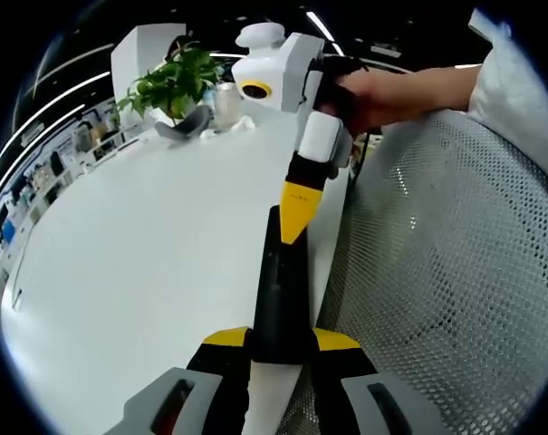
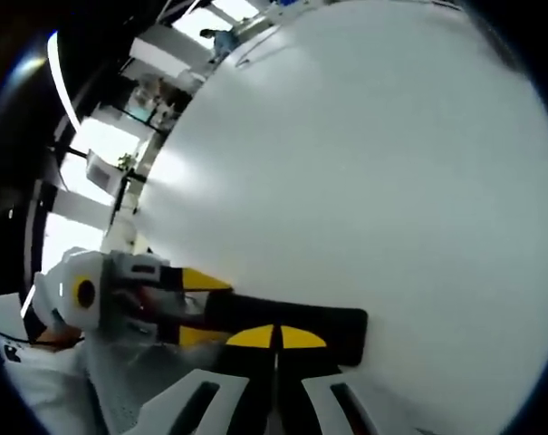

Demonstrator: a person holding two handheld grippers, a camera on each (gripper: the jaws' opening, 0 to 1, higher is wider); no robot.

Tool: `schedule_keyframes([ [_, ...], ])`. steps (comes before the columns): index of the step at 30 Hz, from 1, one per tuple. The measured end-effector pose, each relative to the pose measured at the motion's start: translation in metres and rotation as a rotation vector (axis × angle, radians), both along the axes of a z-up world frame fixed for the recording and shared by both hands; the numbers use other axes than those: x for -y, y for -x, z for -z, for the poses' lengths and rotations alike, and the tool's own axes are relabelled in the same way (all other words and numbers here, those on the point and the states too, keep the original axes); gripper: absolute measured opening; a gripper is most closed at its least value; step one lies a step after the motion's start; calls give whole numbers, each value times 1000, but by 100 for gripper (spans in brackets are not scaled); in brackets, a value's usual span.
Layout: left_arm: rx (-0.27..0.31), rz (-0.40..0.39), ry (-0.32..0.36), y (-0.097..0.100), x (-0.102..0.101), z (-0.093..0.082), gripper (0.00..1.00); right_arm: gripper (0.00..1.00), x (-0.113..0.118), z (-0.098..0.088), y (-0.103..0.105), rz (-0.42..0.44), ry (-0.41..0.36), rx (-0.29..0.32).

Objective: Press the specified remote control buttons in sequence, fully releasing each button before pressing the next.

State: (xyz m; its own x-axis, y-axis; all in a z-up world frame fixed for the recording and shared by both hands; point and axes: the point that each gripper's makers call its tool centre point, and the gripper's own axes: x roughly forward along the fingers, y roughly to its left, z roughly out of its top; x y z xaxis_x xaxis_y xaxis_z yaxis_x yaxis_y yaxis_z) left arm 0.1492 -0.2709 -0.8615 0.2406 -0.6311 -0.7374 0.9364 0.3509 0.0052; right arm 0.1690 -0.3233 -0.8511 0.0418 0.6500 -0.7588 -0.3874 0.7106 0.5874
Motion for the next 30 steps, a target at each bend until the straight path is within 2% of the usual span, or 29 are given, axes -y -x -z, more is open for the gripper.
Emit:
schedule_keyframes([
  [4,0,1,0,0,0,0,25,0,0,1,-1,-8,2,13],
  [9,1,2,0,0,0,0,25,0,1,1,-2,19,-14,-23],
  [14,1,1,1,0,0,0,25,0,1,0,-1,0,-8,-5],
  [18,0,1,1,0,0,0,25,0,1,0,-2,23,-21,-41],
  [30,0,-1,0,-1,0,0,25,0,4,0,1,16,7,-47],
])
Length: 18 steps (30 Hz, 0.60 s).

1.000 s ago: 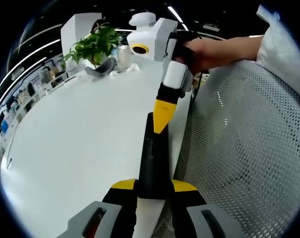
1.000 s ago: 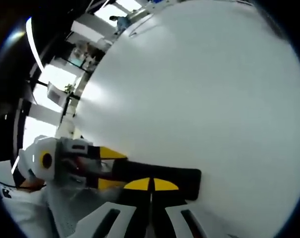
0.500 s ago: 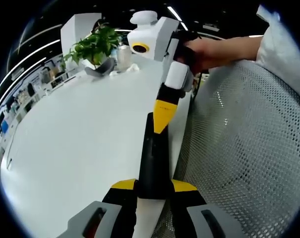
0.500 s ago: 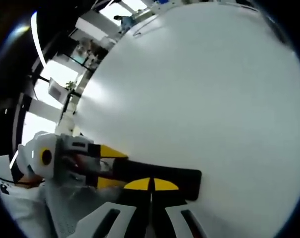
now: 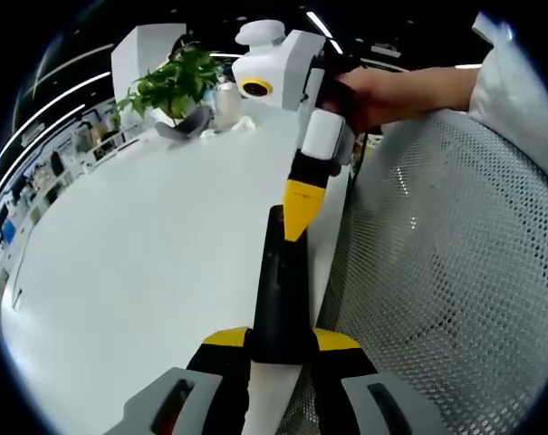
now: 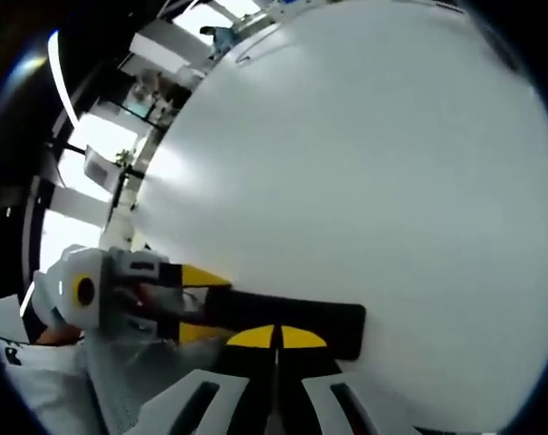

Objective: Press the specified remote control buttons in sequence, fully releasing each button before pressing the next.

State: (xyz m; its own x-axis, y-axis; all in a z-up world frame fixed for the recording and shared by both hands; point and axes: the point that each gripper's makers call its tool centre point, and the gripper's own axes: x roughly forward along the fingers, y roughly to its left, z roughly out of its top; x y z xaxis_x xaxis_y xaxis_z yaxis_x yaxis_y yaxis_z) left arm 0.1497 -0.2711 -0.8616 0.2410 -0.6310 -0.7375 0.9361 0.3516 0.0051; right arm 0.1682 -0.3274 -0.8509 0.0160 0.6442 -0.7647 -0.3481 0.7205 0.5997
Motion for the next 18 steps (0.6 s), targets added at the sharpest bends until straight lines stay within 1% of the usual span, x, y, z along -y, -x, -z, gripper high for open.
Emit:
schedule_keyframes([
  [12,0,-1,0,0,0,0,25,0,6,2,3,4,31,-30],
  [18,0,-1,0,0,0,0,25,0,12,2,2,44,34,-69],
])
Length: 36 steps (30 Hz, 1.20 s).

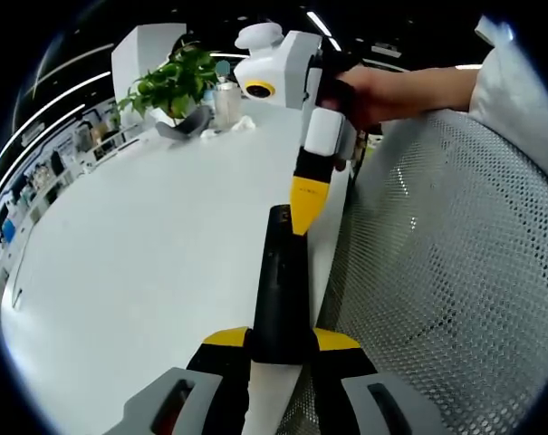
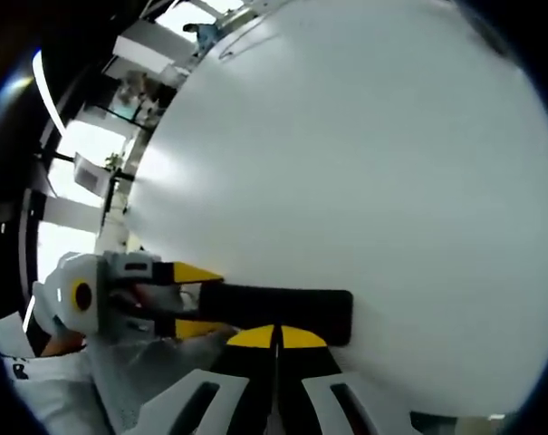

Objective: Press the specified remote control buttons in sequence, fully releasing each button before pressing the next.

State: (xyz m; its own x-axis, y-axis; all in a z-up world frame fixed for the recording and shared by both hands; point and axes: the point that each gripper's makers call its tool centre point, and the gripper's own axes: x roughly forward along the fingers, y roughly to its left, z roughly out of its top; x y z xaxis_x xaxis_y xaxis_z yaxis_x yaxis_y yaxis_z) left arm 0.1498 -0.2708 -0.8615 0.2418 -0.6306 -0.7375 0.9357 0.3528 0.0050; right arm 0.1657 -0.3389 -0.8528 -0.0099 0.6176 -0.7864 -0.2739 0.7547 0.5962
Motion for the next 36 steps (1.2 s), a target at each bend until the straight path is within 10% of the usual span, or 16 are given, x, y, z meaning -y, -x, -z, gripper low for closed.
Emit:
schedule_keyframes([
  [36,1,0,1,1,0,0,25,0,-2,2,3,-34,19,36],
])
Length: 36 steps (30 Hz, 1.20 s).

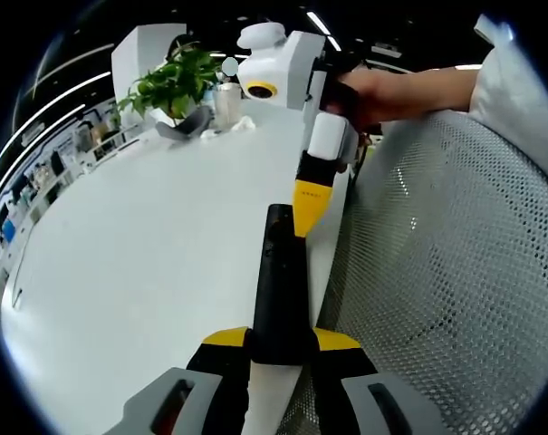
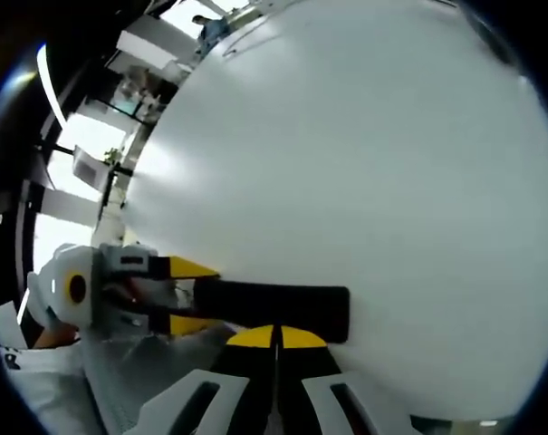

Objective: Press the specified remote control buttons in sequence, fully releasing each button before pressing the next.

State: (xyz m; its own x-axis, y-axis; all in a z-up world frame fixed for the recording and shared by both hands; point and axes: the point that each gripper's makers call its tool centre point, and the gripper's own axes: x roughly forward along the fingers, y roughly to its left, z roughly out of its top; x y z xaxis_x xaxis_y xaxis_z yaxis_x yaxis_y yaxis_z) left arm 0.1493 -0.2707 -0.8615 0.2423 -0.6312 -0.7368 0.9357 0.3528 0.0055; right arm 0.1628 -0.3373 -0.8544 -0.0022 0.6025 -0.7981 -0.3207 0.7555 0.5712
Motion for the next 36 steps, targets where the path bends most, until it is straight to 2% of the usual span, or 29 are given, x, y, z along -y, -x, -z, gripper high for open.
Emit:
schedule_keyframes([
  [5,0,0,0,0,0,0,25,0,0,0,0,-14,12,16],
  [10,0,0,0,0,0,0,25,0,0,0,0,4,4,-2],
  [18,0,0,0,0,0,0,25,0,0,-1,0,-14,22,9],
  [23,0,-1,-1,-1,0,0,25,0,-2,-7,-8,18,-18,33],
  [27,1,0,-1,-1,0,0,25,0,2,-6,-18,37,4,88],
  [33,0,-1,0,-1,1,0,25,0,0,-3,-15,12,20,90],
  [36,0,-1,0,-1,1,0,25,0,-3,-4,-15,-16,29,122],
])
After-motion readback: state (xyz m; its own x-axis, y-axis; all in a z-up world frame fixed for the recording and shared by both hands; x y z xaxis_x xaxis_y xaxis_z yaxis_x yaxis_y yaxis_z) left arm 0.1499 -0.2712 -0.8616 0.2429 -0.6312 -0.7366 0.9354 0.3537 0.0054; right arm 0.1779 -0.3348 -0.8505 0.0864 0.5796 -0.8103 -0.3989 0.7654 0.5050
